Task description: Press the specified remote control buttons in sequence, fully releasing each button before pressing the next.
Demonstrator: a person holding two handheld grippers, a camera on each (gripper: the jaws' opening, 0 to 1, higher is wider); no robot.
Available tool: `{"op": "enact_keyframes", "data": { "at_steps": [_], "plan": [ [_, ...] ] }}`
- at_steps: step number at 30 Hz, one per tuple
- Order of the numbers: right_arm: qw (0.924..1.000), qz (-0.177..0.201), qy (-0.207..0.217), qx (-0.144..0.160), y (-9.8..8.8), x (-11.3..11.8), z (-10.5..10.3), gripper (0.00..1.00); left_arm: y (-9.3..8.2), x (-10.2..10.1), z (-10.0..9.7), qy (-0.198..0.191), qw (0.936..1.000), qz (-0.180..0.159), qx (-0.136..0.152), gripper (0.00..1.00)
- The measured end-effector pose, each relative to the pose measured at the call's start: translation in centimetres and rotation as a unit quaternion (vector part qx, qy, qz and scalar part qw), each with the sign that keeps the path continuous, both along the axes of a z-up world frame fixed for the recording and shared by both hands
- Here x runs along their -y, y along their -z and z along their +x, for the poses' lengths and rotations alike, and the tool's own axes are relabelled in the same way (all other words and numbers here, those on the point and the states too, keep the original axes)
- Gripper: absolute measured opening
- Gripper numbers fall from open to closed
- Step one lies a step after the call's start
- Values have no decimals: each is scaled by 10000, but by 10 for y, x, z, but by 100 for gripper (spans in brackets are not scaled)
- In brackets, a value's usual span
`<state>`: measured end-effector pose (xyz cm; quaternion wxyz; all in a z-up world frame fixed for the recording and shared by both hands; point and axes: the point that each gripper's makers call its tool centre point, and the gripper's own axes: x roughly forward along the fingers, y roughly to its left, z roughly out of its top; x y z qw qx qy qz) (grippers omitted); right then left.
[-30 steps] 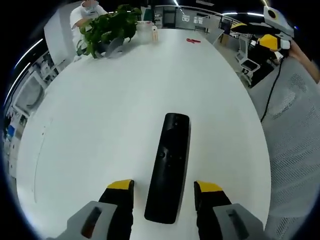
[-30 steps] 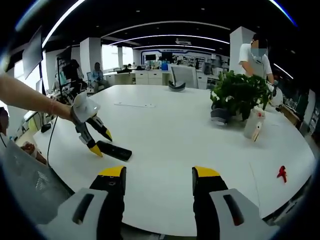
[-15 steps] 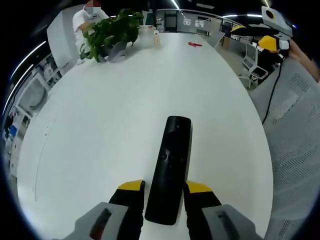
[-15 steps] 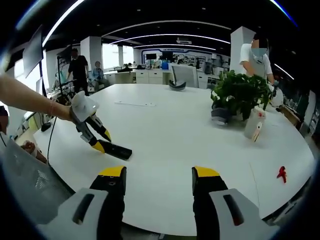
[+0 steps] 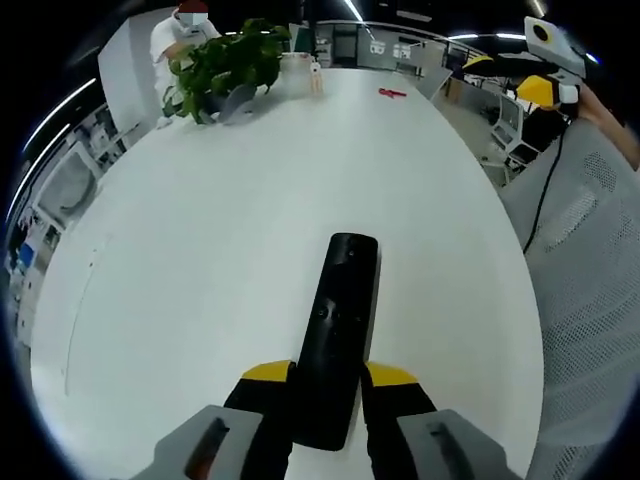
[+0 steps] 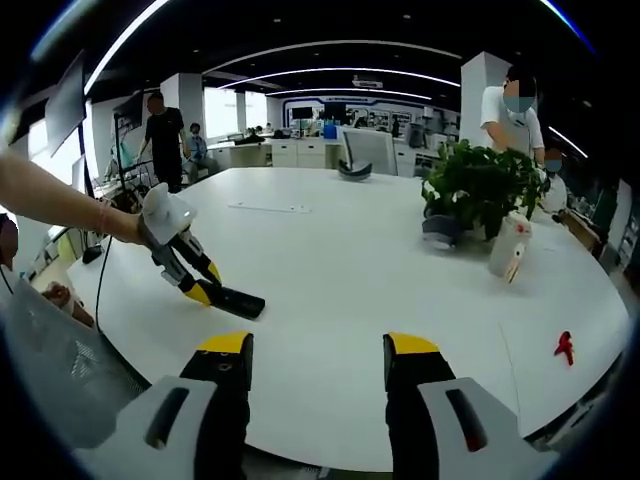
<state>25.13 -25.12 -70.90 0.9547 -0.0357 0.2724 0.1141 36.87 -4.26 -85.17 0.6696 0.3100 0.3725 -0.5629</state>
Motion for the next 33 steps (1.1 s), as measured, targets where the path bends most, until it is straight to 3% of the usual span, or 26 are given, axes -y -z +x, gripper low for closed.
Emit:
{"op": "enact_keyframes", "data": {
  "at_steps": [33],
  "plan": [
    [9997, -102, -228, -86, 3, -6, -1, 51, -1, -8, -31, -125, 9998, -109, -123, 25]
  ]
}}
